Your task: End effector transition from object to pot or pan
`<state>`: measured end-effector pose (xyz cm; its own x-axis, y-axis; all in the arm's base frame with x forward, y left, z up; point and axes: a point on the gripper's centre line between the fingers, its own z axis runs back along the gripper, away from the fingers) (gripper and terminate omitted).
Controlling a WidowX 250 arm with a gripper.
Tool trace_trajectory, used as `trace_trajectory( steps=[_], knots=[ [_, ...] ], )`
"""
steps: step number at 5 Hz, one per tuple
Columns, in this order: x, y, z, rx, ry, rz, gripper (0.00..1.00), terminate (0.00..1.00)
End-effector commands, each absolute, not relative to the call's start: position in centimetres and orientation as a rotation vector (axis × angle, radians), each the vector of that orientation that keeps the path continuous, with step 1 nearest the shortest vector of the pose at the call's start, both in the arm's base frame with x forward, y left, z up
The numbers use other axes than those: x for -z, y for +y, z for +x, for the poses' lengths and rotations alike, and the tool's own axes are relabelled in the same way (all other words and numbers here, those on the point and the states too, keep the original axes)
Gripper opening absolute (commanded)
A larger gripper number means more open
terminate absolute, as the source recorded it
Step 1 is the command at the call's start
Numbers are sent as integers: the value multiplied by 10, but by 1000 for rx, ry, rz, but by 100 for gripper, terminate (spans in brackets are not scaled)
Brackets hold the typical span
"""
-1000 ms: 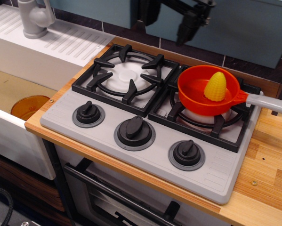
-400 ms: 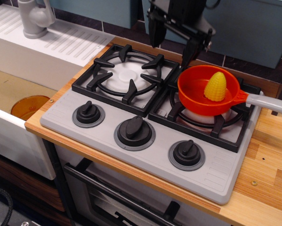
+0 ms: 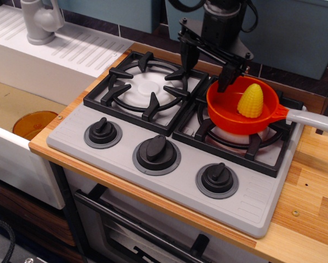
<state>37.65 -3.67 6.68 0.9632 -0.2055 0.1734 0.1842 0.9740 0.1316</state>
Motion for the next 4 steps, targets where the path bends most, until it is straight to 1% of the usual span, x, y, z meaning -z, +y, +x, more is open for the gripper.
trace_trajectory(
  steps=[1,2,4],
  knots=[
    [-69,-42,371,174,-141,93,100,0],
    [-71,-41,363,165,-32,71,100,0],
    [-71,-41,363,165,-32,71,100,0]
  ],
)
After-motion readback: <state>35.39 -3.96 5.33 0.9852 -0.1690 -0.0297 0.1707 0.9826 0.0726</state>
